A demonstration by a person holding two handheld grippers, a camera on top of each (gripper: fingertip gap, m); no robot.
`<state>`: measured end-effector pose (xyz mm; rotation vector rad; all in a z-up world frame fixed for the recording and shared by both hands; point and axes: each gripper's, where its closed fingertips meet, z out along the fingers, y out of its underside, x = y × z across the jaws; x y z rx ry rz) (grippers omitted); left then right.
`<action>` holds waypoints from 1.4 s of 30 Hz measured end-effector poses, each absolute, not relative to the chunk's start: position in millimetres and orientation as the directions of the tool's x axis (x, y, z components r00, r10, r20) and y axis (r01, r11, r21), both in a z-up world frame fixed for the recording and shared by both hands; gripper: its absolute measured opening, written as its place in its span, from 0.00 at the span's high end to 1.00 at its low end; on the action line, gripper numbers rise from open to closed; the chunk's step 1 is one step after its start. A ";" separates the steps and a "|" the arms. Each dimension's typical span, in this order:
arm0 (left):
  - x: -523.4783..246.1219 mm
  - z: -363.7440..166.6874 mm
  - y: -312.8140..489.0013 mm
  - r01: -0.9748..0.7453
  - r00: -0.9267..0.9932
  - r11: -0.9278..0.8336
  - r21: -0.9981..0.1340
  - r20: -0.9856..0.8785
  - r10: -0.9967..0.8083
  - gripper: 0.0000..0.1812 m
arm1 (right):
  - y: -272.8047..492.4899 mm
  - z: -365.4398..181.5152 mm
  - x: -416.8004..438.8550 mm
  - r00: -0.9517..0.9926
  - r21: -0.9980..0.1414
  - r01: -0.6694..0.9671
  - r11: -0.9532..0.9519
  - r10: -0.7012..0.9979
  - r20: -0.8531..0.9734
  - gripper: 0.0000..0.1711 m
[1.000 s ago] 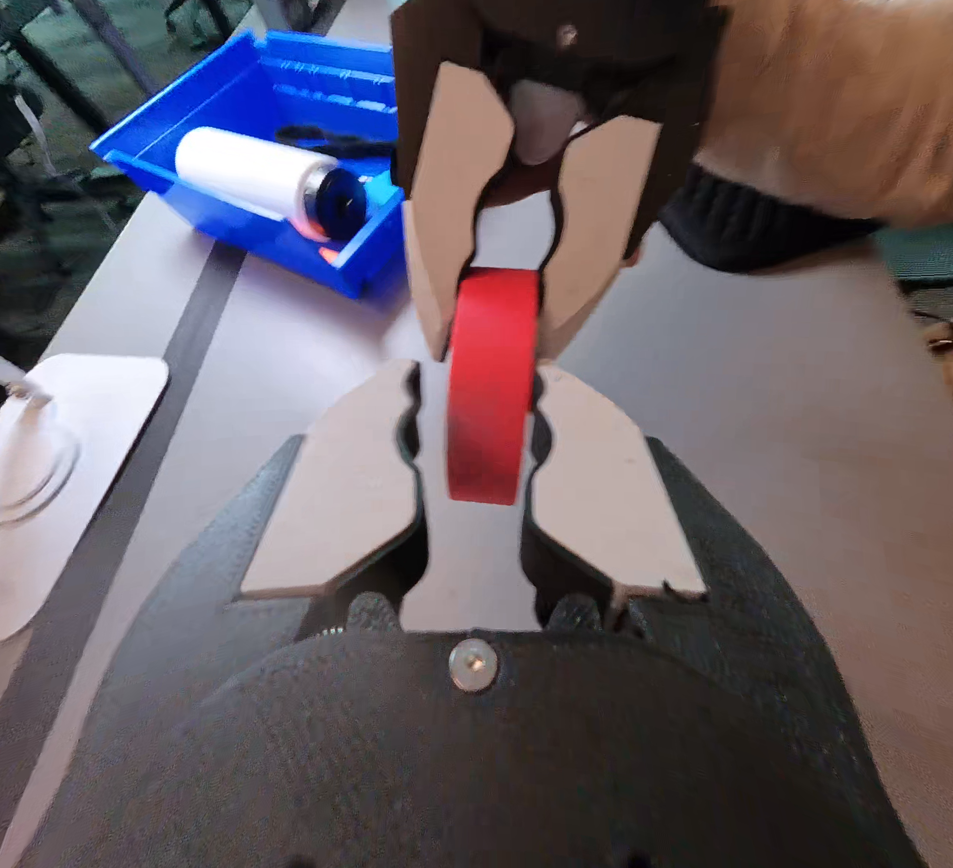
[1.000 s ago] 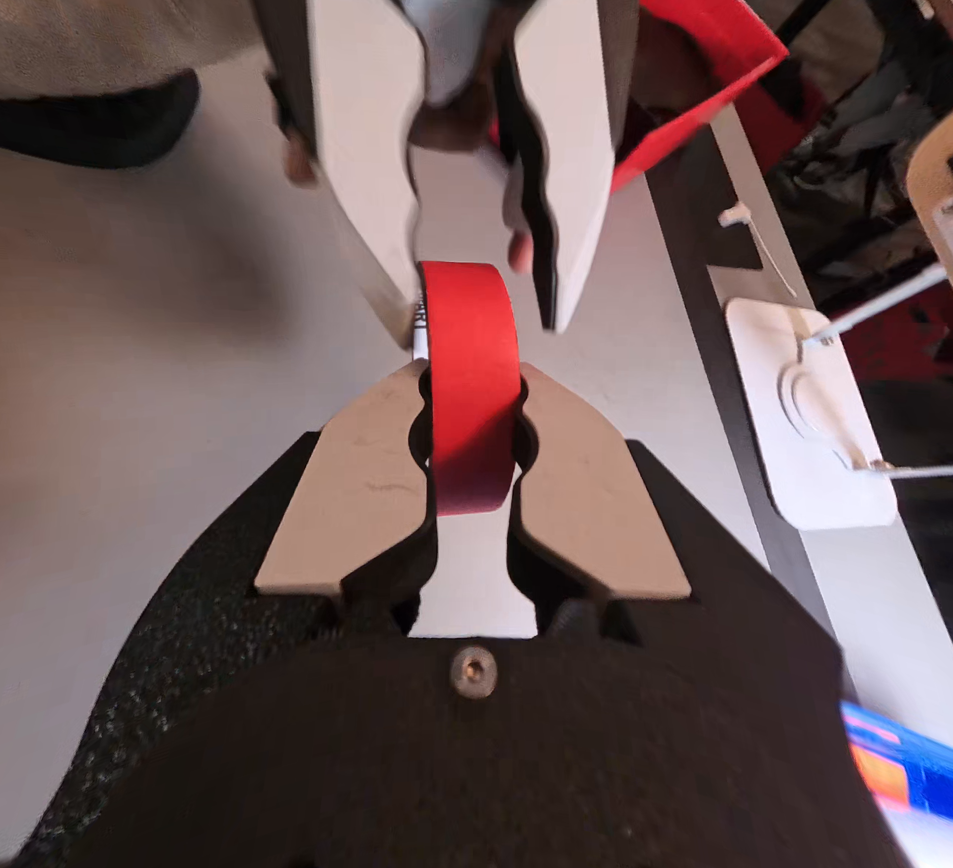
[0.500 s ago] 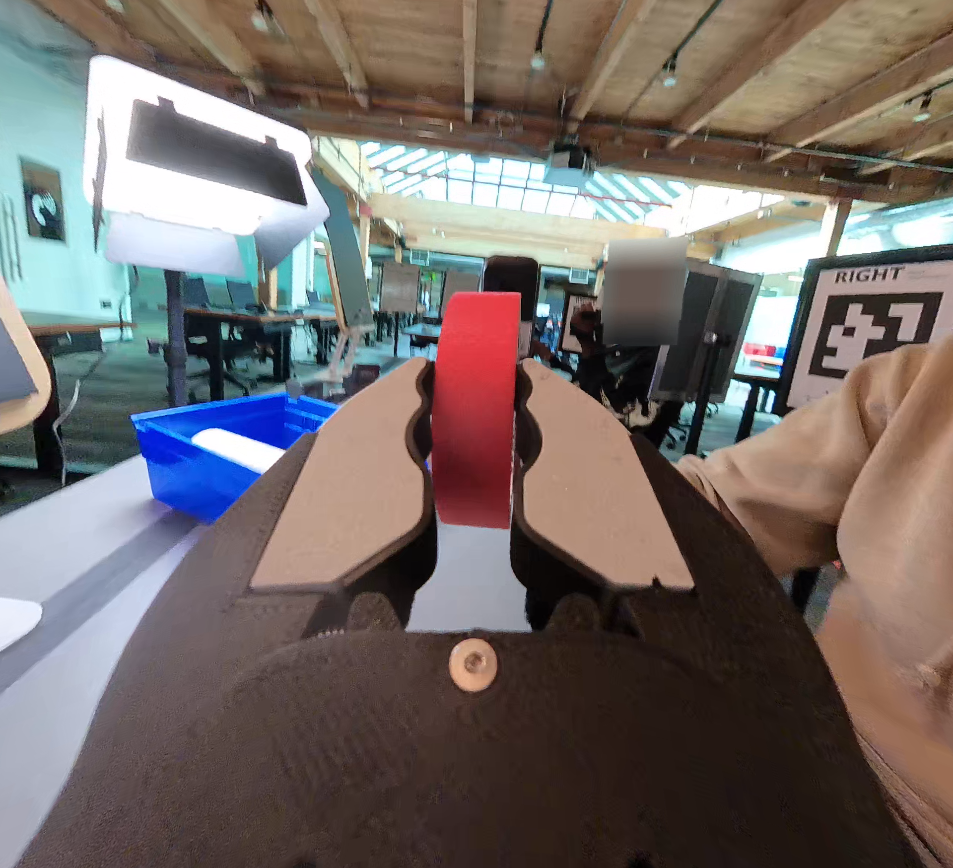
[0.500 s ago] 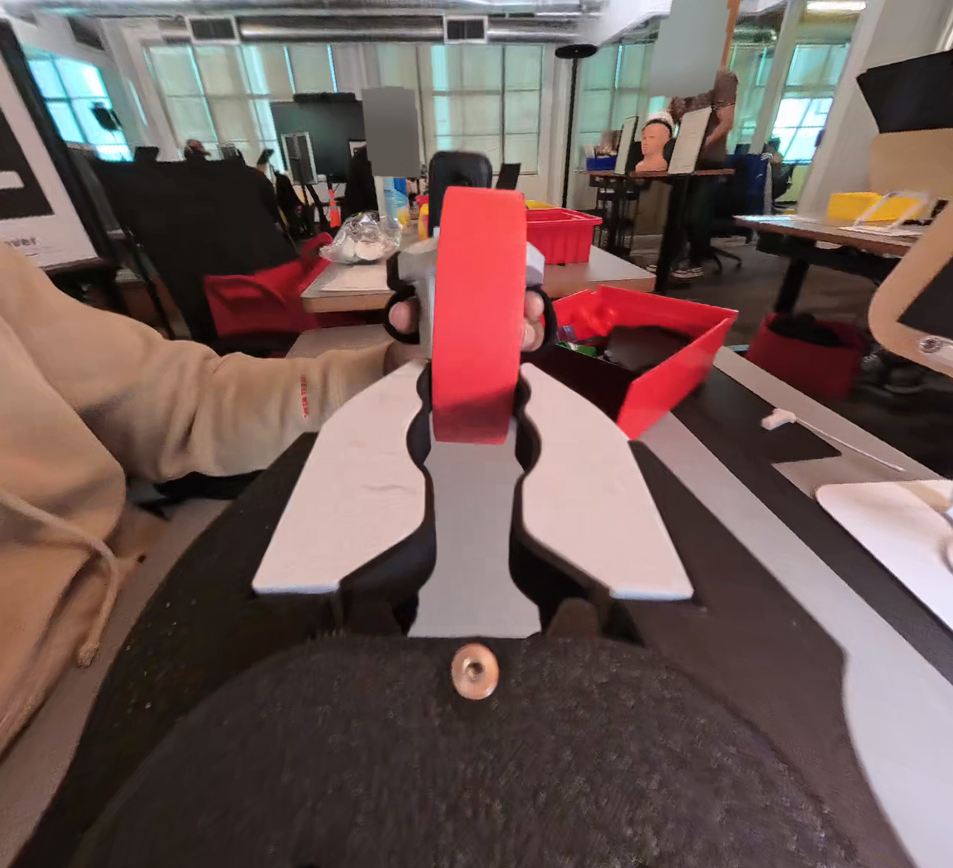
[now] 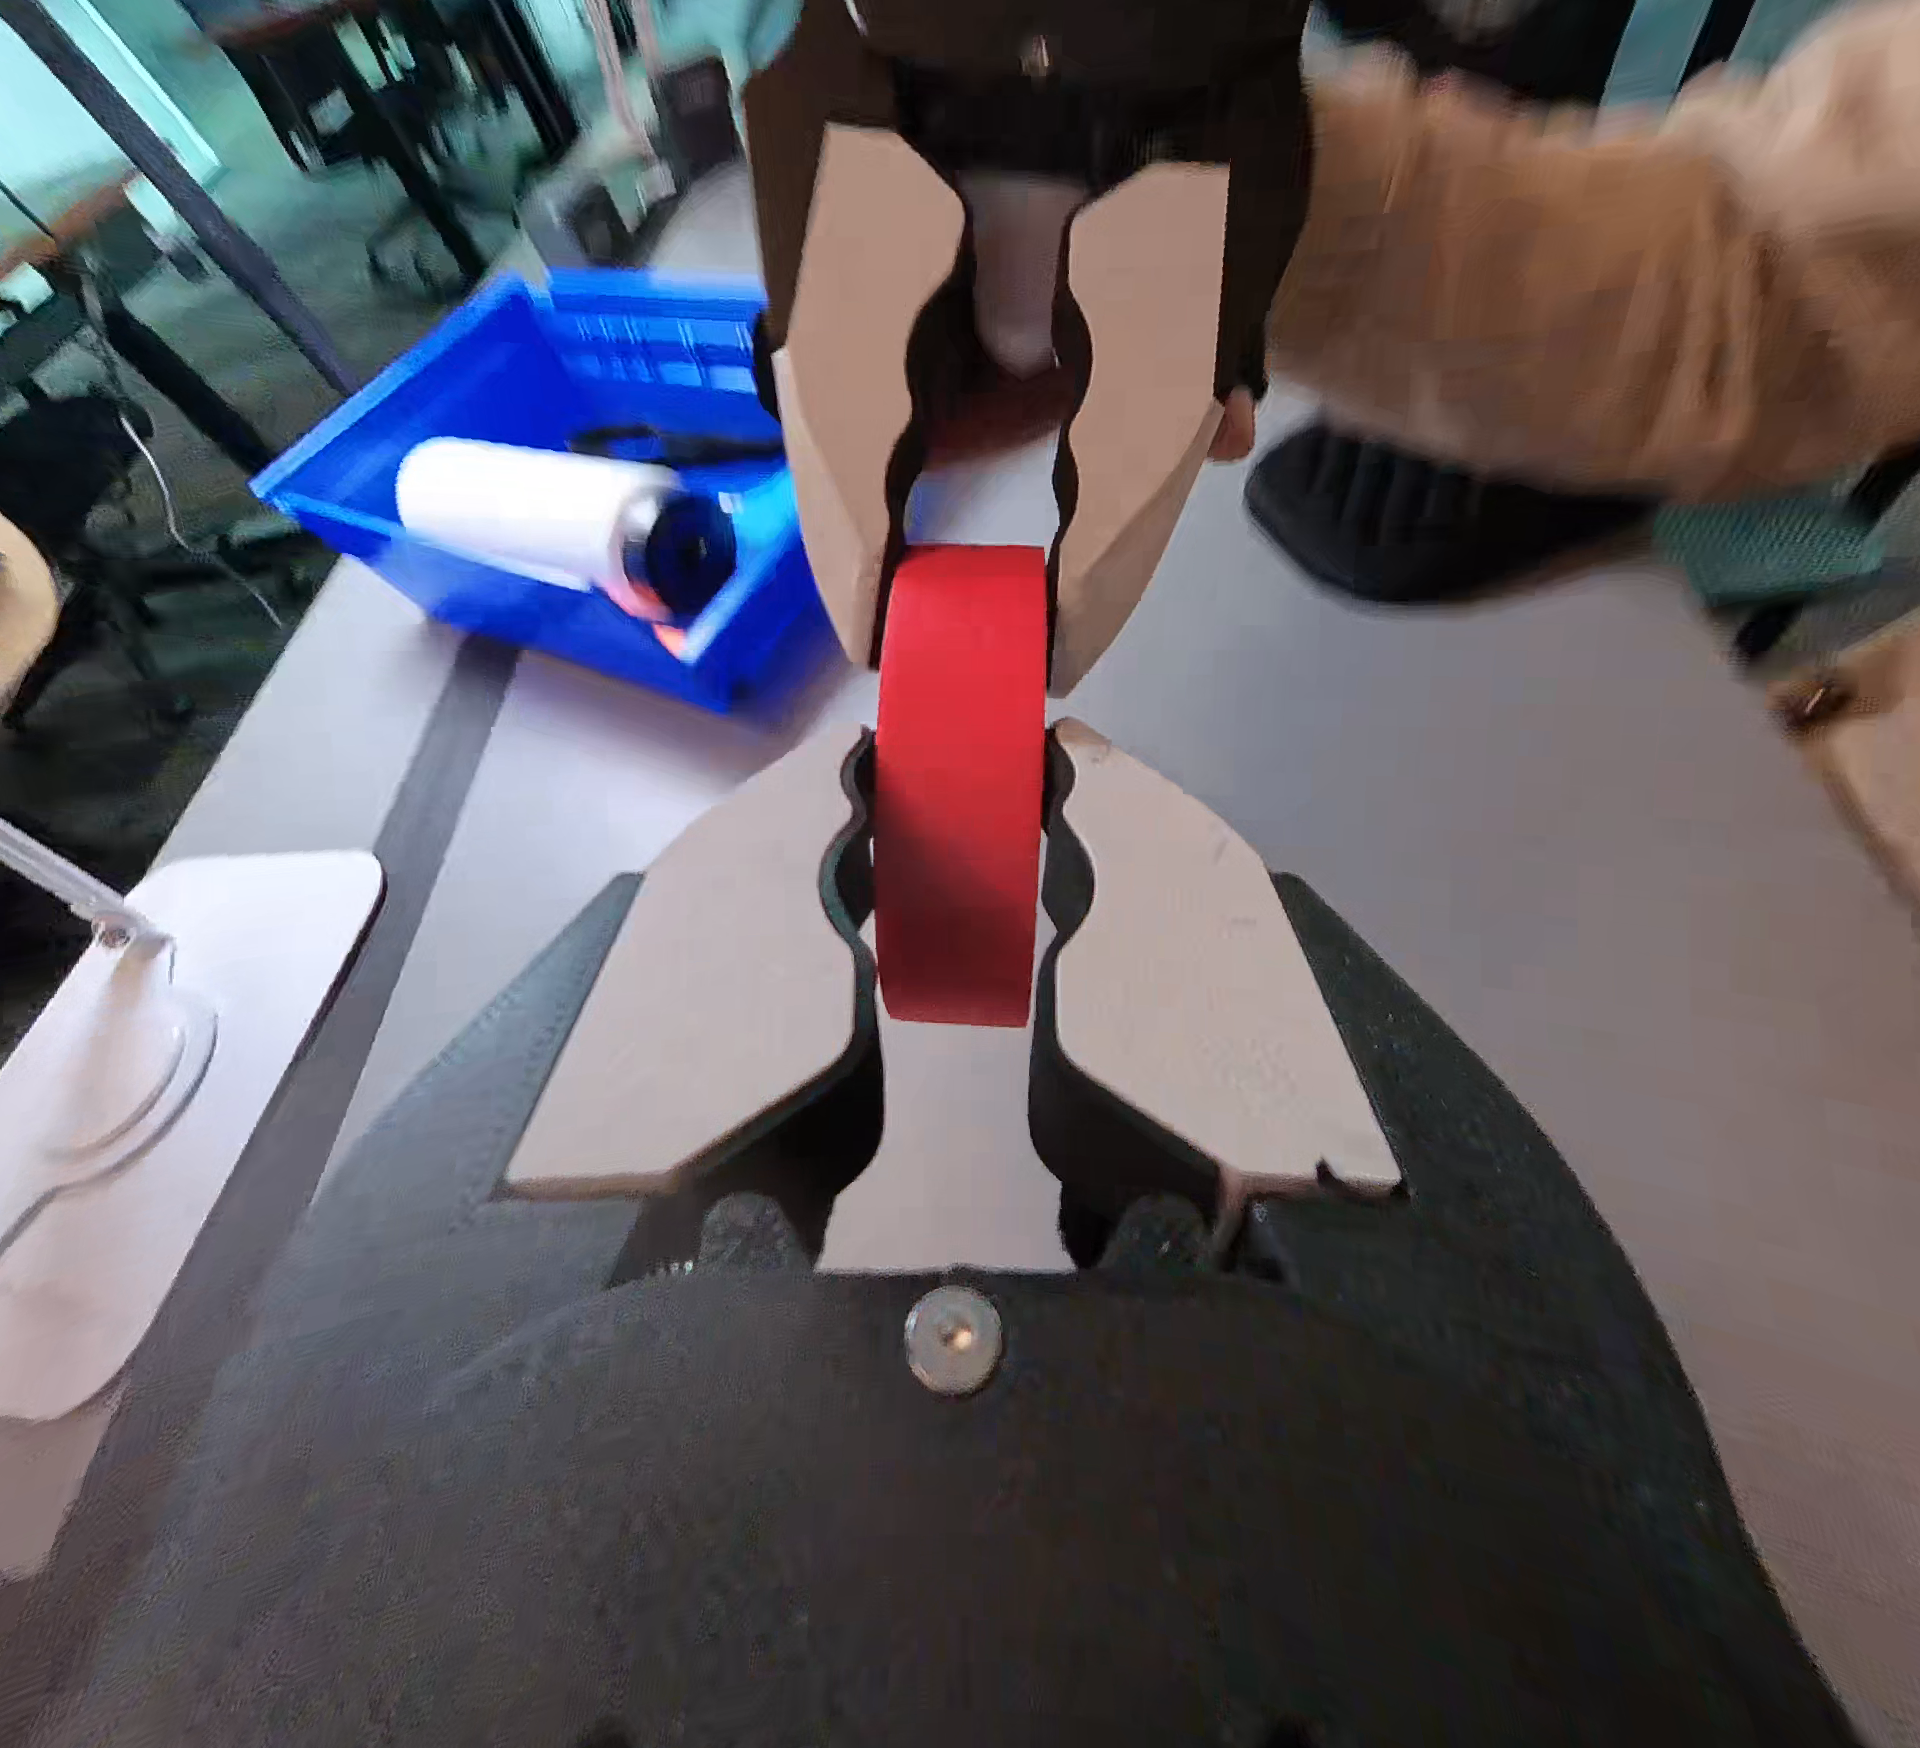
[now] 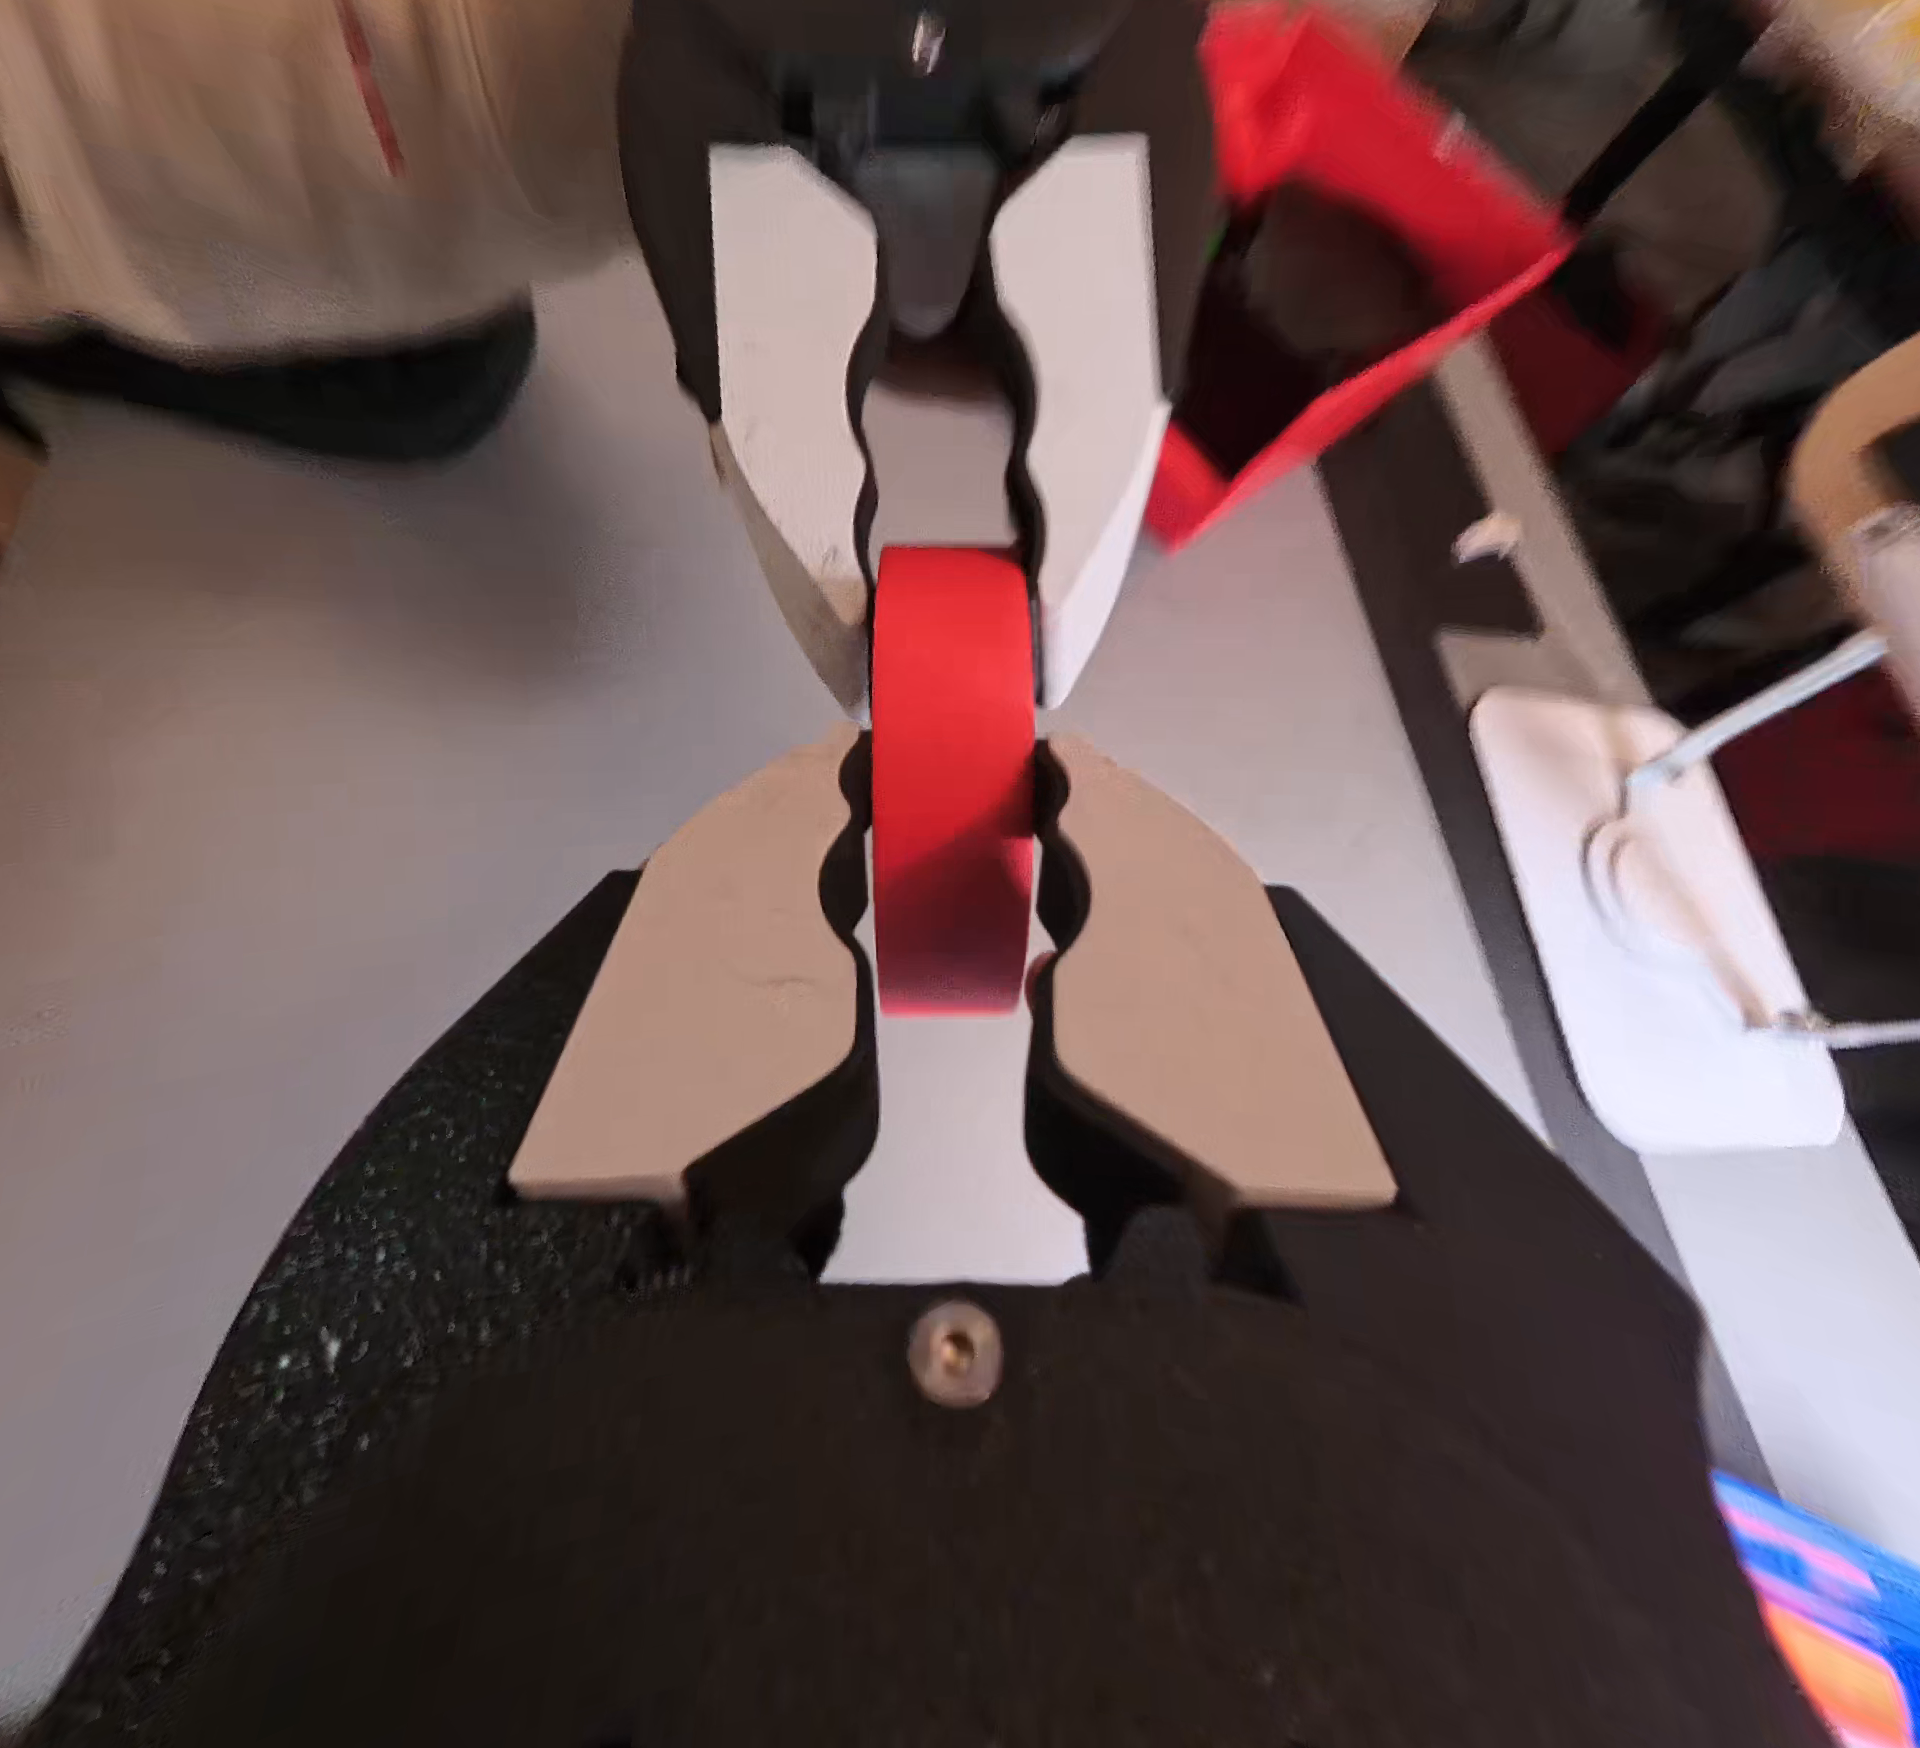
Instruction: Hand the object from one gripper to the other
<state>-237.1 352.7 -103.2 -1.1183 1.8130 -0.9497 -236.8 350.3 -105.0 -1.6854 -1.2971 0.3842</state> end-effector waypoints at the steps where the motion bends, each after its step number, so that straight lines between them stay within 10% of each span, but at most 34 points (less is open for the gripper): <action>1: -239.3 -88.0 353.8 -0.271 -0.290 0.284 -0.920 -0.204 -0.935 0.84 | 351.3 -86.1 -237.3 0.417 -0.874 0.483 0.041 0.868 0.271 0.83; 7: -270.1 -9.6 369.3 0.220 -0.286 0.002 -0.976 -0.067 -0.956 0.84 | 356.9 -62.7 -226.5 0.455 -0.975 0.217 0.039 0.880 0.136 0.64; 12: -267.0 -14.1 377.0 0.274 -0.318 -0.114 -0.955 0.022 -0.948 0.84 | 360.8 -44.9 -252.5 0.433 -0.999 -0.030 0.046 0.901 0.028 0.84; 15: -261.9 -31.8 407.0 0.132 -0.186 -0.154 -0.979 0.129 -0.974 0.75 | 378.7 -50.0 -229.4 0.595 -0.957 0.239 0.165 0.754 0.279 0.85; 20: -254.8 -48.7 419.2 -0.017 -0.101 -0.273 -0.962 0.274 -0.956 0.58 | 398.0 -43.1 -187.5 0.524 -0.583 0.731 0.354 0.256 0.812 0.85; 31: -234.7 -101.9 398.5 -0.278 -0.127 -0.078 -0.958 0.117 -0.985 0.40 | 392.0 -83.9 -253.9 0.116 -0.105 0.866 0.490 0.008 0.993 0.85; 35: -233.8 -92.1 397.6 -0.227 -0.144 -0.056 -0.972 0.090 -0.986 0.41 | 391.6 -77.0 -250.5 0.185 -0.192 0.850 0.491 0.064 0.981 0.82; 42: -271.2 -51.7 411.1 -0.023 -0.160 -0.033 -0.999 0.036 -0.986 0.41 | 384.3 -48.7 -180.7 0.641 -0.900 0.400 0.171 0.650 0.408 0.59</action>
